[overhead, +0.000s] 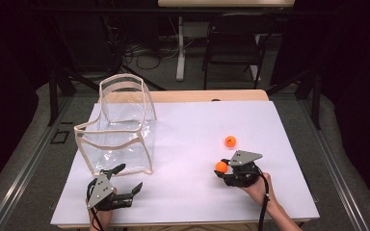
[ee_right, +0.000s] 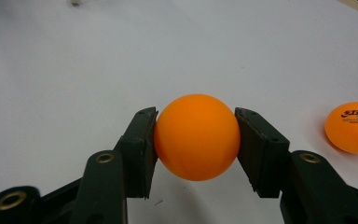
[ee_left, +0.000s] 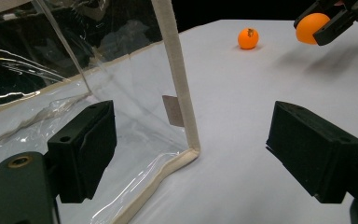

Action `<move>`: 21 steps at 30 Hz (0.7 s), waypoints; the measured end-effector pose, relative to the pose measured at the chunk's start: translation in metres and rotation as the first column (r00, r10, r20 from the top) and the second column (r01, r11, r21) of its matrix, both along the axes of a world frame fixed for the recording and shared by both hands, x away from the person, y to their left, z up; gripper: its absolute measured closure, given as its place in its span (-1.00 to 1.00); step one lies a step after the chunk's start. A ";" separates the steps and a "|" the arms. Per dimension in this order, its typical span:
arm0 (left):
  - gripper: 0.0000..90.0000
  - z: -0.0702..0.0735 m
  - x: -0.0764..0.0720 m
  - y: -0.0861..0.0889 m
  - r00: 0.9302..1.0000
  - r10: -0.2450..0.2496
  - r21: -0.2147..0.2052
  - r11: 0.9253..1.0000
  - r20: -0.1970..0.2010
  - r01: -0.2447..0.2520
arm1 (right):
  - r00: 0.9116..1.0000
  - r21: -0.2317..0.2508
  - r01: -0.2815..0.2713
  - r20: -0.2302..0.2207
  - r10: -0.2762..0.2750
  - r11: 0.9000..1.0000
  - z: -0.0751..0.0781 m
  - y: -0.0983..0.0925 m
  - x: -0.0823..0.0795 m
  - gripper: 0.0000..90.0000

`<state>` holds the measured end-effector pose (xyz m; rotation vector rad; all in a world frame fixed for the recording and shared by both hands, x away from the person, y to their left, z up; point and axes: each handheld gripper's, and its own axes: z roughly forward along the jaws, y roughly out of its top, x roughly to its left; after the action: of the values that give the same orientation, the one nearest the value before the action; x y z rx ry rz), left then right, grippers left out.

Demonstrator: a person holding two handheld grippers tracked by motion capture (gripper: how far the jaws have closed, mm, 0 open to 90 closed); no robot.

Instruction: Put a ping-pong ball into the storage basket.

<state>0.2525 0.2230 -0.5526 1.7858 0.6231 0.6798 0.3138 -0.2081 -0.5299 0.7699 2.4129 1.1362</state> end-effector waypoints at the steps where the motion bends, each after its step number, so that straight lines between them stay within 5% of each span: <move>1: -0.66 0.000 0.000 0.000 1.000 0.000 0.000 1.000 -0.001 0.000 | 1.000 0.003 -0.002 0.000 0.002 1.000 0.000 0.000 0.000 0.12; 21: -0.66 0.000 0.000 0.000 1.000 0.000 0.002 1.000 0.001 0.000 | 0.999 0.028 -0.014 0.033 0.013 1.000 0.009 0.008 -0.001 0.12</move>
<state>0.2524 0.2230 -0.5525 1.7872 0.6216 0.6817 0.3125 -0.2002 -0.5211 0.7397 2.3835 1.1815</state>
